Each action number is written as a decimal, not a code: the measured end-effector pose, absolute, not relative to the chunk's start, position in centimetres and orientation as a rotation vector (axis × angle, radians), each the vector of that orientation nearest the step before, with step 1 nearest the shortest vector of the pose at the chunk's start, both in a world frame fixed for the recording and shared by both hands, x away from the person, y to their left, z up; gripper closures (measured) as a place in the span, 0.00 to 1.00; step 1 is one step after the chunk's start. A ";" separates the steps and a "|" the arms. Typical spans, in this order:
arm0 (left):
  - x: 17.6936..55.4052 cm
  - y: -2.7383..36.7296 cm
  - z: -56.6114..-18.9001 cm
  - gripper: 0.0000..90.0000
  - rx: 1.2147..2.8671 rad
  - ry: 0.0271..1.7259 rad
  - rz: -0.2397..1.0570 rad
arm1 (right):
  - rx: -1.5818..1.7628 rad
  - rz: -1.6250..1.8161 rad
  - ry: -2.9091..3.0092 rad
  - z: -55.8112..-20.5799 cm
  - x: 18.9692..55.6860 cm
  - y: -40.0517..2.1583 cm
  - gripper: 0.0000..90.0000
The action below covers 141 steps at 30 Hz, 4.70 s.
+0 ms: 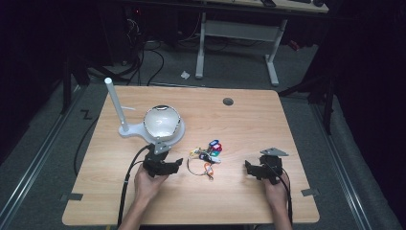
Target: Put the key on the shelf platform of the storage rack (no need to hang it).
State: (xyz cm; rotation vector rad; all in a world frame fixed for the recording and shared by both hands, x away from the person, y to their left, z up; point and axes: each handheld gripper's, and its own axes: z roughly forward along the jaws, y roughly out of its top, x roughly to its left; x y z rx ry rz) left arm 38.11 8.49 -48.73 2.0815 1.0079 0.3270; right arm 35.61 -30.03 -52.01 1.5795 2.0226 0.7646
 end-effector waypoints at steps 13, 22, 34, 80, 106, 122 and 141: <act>39.3 5.3 -48.7 0.44 2.142 0.934 0.286 | 1.579 0.765 2.022 -52.0 35.6 -30.0 0.16; 40.1 3.4 -49.2 0.45 2.189 0.910 0.272 | 1.579 0.765 2.023 -52.0 35.6 -30.0 0.16; 41.2 2.0 -50.5 0.46 2.200 0.926 0.237 | 1.580 0.765 2.023 -52.0 35.6 -30.0 0.16; 41.5 1.9 -51.6 0.94 2.234 0.918 0.277 | 1.583 0.766 2.021 -52.0 35.6 -30.0 0.16; 40.5 2.9 -49.1 0.96 2.155 0.883 0.256 | 1.583 0.765 2.021 -52.0 35.6 -30.0 0.16; 39.7 4.1 -46.5 0.97 2.129 0.849 0.296 | 1.583 0.765 2.022 -52.0 35.6 -30.0 0.16; 39.2 6.2 -43.5 0.97 2.069 0.840 0.300 | 1.580 0.765 2.022 -52.0 35.6 -30.0 0.16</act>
